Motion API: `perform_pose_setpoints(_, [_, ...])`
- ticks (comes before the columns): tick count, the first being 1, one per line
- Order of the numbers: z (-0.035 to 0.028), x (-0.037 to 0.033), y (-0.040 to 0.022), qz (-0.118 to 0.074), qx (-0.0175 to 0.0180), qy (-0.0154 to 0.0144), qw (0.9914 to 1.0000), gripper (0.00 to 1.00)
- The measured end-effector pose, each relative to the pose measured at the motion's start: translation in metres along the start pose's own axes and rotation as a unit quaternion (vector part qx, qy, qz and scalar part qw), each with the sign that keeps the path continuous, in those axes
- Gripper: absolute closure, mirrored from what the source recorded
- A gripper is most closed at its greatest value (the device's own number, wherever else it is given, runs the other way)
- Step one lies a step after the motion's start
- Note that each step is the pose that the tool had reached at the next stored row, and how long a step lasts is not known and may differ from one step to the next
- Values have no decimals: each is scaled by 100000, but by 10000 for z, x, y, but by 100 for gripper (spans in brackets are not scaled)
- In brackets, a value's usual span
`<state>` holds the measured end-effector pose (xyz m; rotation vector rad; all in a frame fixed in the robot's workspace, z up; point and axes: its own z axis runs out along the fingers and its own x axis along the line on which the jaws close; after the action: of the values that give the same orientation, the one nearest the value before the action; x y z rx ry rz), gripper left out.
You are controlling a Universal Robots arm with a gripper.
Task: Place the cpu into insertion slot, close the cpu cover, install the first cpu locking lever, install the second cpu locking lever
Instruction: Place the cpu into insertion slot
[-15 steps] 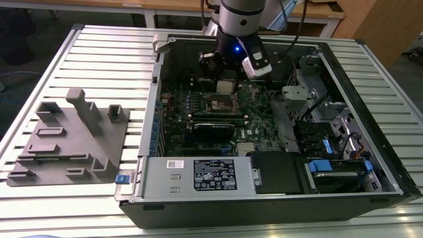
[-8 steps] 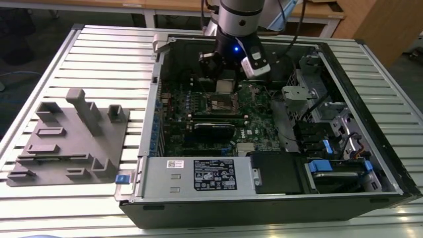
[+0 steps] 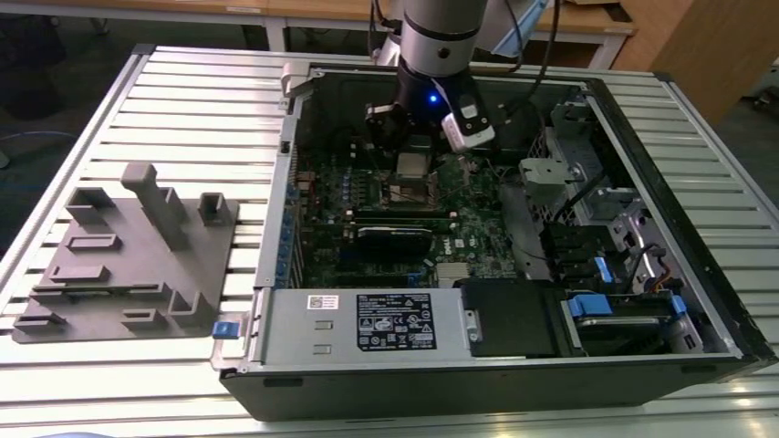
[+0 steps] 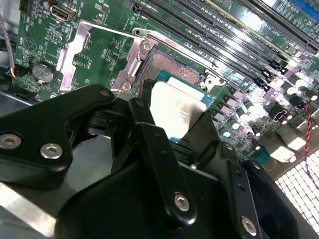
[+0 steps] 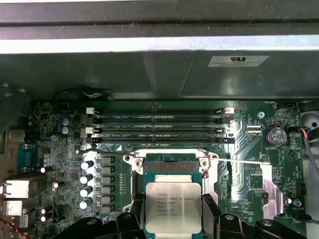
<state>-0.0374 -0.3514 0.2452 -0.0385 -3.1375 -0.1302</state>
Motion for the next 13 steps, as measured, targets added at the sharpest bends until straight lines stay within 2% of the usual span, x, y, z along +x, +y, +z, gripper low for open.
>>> perform_pose_setpoints(13, [40,1,38,-69,111,5,100000,46])
